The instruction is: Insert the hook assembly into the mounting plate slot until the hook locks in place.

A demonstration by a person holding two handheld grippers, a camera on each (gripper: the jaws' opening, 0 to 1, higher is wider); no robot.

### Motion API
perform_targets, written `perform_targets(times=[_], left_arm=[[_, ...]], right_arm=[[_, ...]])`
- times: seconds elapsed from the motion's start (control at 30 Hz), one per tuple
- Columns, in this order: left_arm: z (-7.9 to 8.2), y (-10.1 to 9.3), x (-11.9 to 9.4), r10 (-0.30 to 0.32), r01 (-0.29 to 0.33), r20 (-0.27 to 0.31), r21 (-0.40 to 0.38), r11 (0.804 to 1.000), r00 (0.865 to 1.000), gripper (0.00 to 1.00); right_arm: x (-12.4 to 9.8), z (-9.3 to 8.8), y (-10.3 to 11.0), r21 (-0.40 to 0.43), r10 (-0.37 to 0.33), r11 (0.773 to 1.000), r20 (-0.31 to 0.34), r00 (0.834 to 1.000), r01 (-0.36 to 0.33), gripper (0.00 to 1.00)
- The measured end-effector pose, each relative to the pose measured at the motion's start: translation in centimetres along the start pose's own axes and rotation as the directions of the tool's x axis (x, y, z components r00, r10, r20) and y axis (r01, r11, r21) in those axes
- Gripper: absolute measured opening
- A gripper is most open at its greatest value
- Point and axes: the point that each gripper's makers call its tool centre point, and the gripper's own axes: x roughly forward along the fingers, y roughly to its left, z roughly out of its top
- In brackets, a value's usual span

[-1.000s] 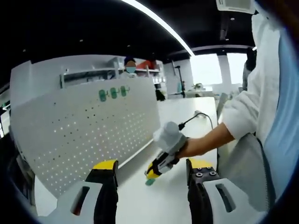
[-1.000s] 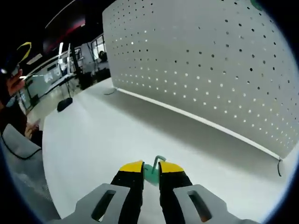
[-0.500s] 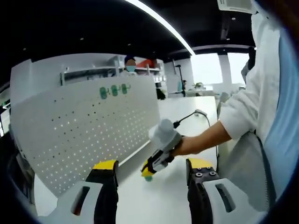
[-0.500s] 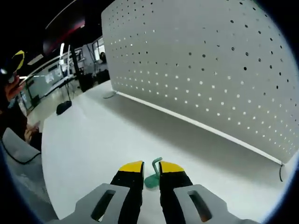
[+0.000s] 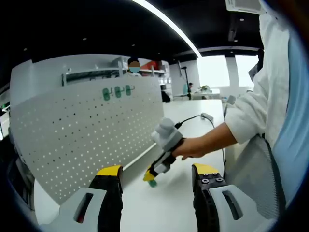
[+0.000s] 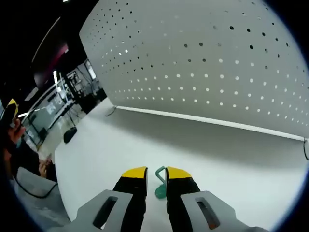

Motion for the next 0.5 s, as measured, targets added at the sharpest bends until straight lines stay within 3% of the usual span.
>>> perform_targets(times=[0.5], left_arm=[[-0.05,0.05,0.09,0.001,-0.001,-0.002,0.001,1.0,1.0,0.59]], right_arm=[[0.13,0.24,0.03,0.072,0.034,0.997,0.01,0.999,-0.035,0.04]])
